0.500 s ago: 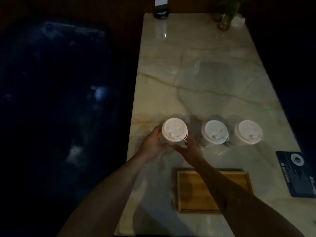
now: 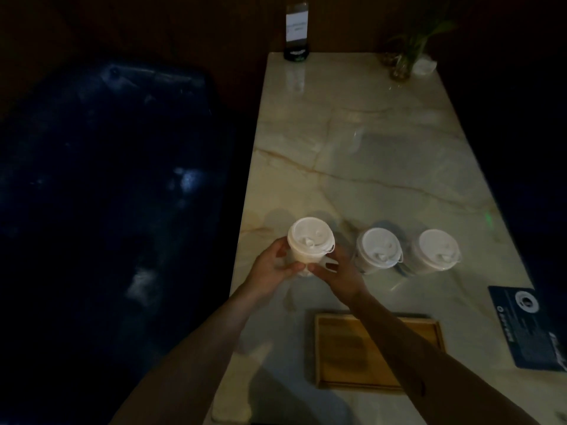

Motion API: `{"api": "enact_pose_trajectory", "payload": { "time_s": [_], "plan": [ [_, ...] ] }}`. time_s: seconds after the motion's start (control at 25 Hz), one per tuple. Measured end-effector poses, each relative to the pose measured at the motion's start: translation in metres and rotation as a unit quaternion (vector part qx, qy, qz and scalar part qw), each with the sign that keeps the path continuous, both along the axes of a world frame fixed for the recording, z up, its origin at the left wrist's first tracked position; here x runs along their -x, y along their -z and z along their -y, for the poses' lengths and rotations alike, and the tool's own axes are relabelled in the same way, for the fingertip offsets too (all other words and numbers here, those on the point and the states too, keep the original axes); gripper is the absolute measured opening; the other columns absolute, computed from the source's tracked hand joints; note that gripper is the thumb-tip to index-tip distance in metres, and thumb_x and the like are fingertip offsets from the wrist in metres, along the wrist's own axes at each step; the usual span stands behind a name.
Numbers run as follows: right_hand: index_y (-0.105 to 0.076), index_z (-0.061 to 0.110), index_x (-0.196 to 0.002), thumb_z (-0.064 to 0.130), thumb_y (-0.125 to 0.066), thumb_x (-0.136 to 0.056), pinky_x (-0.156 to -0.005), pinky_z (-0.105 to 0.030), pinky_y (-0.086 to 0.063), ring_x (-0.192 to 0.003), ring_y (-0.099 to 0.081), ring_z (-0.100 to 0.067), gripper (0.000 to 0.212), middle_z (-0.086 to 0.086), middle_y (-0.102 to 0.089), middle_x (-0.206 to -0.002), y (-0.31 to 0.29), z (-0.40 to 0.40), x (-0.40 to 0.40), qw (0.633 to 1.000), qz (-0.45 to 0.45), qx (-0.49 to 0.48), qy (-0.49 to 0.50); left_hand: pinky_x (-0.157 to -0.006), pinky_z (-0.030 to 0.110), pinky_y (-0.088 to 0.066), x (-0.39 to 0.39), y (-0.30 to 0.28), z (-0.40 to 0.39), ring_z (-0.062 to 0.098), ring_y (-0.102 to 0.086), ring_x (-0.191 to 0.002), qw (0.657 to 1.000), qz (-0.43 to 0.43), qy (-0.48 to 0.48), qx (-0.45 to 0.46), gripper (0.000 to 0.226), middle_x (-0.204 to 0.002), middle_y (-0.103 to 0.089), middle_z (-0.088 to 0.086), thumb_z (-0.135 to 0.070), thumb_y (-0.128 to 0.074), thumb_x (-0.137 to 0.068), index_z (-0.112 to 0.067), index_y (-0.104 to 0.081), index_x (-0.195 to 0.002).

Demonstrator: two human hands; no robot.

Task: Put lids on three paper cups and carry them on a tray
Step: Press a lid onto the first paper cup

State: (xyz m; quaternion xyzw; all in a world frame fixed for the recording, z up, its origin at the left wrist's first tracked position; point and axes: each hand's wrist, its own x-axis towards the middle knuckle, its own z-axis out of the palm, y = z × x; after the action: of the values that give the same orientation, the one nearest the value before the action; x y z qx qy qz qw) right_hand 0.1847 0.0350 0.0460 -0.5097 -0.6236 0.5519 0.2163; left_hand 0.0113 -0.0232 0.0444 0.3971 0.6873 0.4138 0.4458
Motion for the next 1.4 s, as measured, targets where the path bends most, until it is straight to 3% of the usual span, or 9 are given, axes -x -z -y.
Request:
{"api": "enact_pose_trajectory", "payload": {
  "time_s": [0.08, 0.24, 0.48, 0.6, 0.84, 1.04, 1.16, 1.24, 1.4],
  "plan": [
    [-0.046, 0.020, -0.140, 0.019, -0.078, -0.080, -0.097, -0.032, -0.049, -0.121, -0.058, -0.021, 0.068, 0.002, -0.058, -0.131, -0.017, 0.006, -0.005, 0.999, -0.038, 0.004, -0.006, -0.078, 0.003, -0.047, -0.008, -0.020, 0.013, 0.005, -0.058, -0.107, 0.999, 0.035, -0.012, -0.011, 0.057, -0.119, -0.062, -0.003, -0.010, -0.079, -0.080, -0.025, -0.051, -0.127],
    [-0.046, 0.019, -0.139, 0.018, -0.079, -0.079, -0.102, -0.044, -0.050, -0.121, -0.059, -0.020, 0.068, -0.002, -0.058, -0.136, -0.055, 0.022, -0.022, 0.996, -0.091, -0.005, -0.025, -0.088, 0.020, -0.053, -0.030, -0.058, 0.038, 0.017, -0.063, -0.114, 0.996, 0.069, -0.033, -0.043, 0.051, -0.125, -0.065, 0.002, -0.010, -0.075, -0.084, -0.016, -0.054, -0.130],
    [-0.046, 0.044, -0.124, 0.046, -0.076, -0.068, -0.078, -0.013, -0.054, -0.111, -0.059, -0.001, 0.064, 0.023, -0.058, -0.119, -0.104, 0.064, -0.063, 0.991, -0.129, 0.003, -0.037, -0.080, 0.020, -0.057, -0.074, -0.104, 0.084, 0.007, -0.065, -0.106, 0.996, 0.068, -0.052, -0.034, 0.055, -0.120, -0.067, -0.008, -0.029, -0.077, -0.082, -0.027, -0.054, -0.132],
    [-0.046, 0.057, -0.116, 0.052, -0.077, -0.064, -0.074, -0.014, -0.056, -0.103, -0.064, 0.000, 0.060, 0.027, -0.066, -0.110, -0.116, 0.079, -0.087, 0.988, -0.147, 0.020, -0.039, -0.077, 0.020, -0.057, -0.095, -0.123, 0.101, 0.004, -0.067, -0.100, 0.997, 0.057, -0.040, -0.027, 0.055, -0.117, -0.067, -0.007, -0.034, -0.078, -0.080, -0.029, -0.054, -0.129],
    [-0.049, 0.050, -0.128, 0.045, -0.084, -0.065, -0.080, -0.027, -0.059, -0.109, -0.067, -0.006, 0.072, 0.016, -0.068, -0.122, -0.121, 0.097, -0.126, 0.979, -0.190, 0.047, -0.057, -0.088, 0.029, -0.058, -0.115, -0.148, 0.123, 0.005, -0.066, -0.102, 0.999, 0.028, 0.040, -0.006, 0.046, -0.113, -0.069, -0.011, -0.040, -0.075, -0.081, -0.033, -0.059, -0.123],
    [-0.052, 0.052, -0.125, 0.043, -0.085, -0.064, -0.086, -0.039, -0.059, -0.113, -0.066, -0.016, 0.070, 0.006, -0.068, -0.124, -0.128, 0.099, -0.138, 0.974, -0.210, 0.076, -0.047, -0.084, 0.023, -0.056, -0.105, -0.172, 0.117, 0.005, -0.065, -0.105, 0.996, -0.006, -0.023, -0.088, 0.050, -0.110, -0.069, -0.015, -0.053, -0.075, -0.066, -0.032, -0.065, -0.112],
    [-0.052, 0.046, -0.128, 0.043, -0.086, -0.064, -0.091, -0.049, -0.057, -0.114, -0.066, -0.022, 0.073, -0.001, -0.068, -0.124, -0.132, 0.102, -0.138, 0.968, -0.229, 0.094, -0.047, -0.093, 0.028, -0.055, -0.106, -0.175, 0.114, 0.012, -0.061, -0.116, 0.980, -0.027, 0.007, -0.199, 0.040, -0.119, -0.064, -0.012, -0.038, -0.078, -0.074, -0.032, -0.066, -0.111],
    [-0.054, 0.044, -0.128, 0.044, -0.086, -0.063, -0.091, -0.049, -0.057, -0.112, -0.067, -0.022, 0.073, -0.003, -0.069, -0.124, -0.135, 0.104, -0.137, 0.962, -0.245, 0.107, -0.052, -0.094, 0.029, -0.054, -0.110, -0.174, 0.112, 0.019, -0.061, -0.115, 0.961, -0.054, 0.024, -0.270, 0.028, -0.116, -0.062, -0.006, -0.026, -0.078, -0.077, -0.025, -0.072, -0.104],
    [-0.055, 0.041, -0.128, 0.042, -0.079, -0.066, -0.084, -0.038, -0.060, -0.110, -0.069, -0.019, 0.067, -0.001, -0.070, -0.122, -0.143, 0.105, -0.136, 0.960, -0.252, 0.104, -0.062, -0.089, 0.023, -0.051, -0.110, -0.177, 0.106, 0.019, -0.063, -0.101, 0.942, -0.123, -0.003, -0.311, 0.017, -0.105, -0.061, -0.004, -0.022, -0.079, -0.078, -0.023, -0.076, -0.095]
  ]
}}
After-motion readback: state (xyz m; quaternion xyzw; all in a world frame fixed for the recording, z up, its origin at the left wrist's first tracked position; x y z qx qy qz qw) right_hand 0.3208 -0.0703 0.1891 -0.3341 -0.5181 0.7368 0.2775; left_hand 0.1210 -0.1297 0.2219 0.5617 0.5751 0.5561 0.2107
